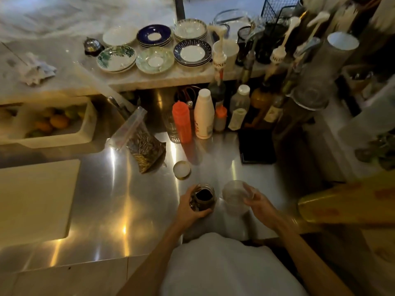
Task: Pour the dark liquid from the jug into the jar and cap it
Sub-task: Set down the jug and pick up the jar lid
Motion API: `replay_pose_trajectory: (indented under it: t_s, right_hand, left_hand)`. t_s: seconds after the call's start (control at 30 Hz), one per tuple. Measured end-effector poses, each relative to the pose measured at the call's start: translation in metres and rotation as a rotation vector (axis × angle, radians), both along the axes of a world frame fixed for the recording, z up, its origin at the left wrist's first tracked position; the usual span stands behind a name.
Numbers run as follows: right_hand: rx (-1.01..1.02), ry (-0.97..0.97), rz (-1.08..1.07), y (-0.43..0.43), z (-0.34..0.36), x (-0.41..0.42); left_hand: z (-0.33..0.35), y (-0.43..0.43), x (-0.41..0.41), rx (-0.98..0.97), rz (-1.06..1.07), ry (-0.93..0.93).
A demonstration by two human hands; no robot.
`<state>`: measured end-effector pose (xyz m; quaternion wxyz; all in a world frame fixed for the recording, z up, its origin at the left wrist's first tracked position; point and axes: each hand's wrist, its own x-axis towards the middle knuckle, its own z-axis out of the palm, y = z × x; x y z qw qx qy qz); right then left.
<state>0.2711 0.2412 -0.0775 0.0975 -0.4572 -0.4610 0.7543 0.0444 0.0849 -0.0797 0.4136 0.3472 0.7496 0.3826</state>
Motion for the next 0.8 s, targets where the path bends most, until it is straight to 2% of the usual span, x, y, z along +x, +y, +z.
replay_pose_trajectory:
  t_s: [0.3, 0.8]
  right_hand:
    - [-0.021, -0.140, 0.082, 0.006, 0.001, 0.003]
    - [-0.074, -0.088, 0.098, 0.010, 0.005, 0.007]
  left_hand:
    - [0.001, 0.012, -0.010, 0.023, -0.090, 0.042]
    - [0.013, 0.015, -0.012, -0.056, -0.257, 0.068]
